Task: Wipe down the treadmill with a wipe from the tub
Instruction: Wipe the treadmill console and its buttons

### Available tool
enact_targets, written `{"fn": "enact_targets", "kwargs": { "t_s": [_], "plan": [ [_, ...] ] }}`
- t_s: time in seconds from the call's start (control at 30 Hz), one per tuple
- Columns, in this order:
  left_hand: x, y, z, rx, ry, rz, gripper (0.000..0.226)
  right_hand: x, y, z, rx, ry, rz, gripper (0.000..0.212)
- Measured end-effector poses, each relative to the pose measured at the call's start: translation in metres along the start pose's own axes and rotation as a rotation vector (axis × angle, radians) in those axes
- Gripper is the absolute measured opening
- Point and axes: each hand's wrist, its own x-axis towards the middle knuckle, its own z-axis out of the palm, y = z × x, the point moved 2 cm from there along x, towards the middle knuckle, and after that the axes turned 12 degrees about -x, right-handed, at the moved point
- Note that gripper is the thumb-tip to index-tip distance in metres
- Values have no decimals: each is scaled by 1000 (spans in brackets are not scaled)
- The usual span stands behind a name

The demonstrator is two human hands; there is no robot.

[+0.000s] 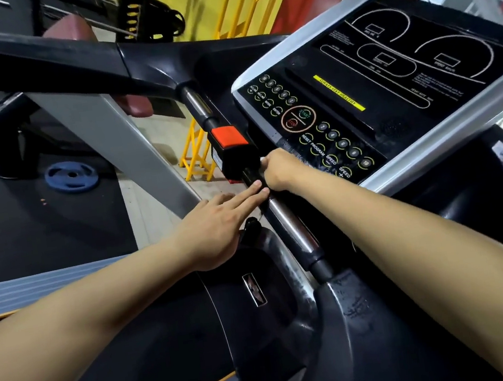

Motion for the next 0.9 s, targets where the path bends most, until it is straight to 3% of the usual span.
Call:
{"fn": "enact_targets", "kwargs": {
  "t_s": [0.47,0.5,0.63,0.73,0.9],
  "plan": [
    [4,0,1,-8,34,9,87,-143,108,15,-139,-300,-29,33],
    [4,-3,2,-11,26,11,87,-143,105,7,-133,-265,-28,34],
    [2,-14,-3,18,9,7,92,-131,59,-18,69,147,-100,34],
    [-3,-15,-8,-6,10,-25,86,-122,20,4,-68,165,-327,44],
    [-17,-29,-5,-47,39,-40,85,-140,20,22,-432,118,-436,49]
  ]
}}
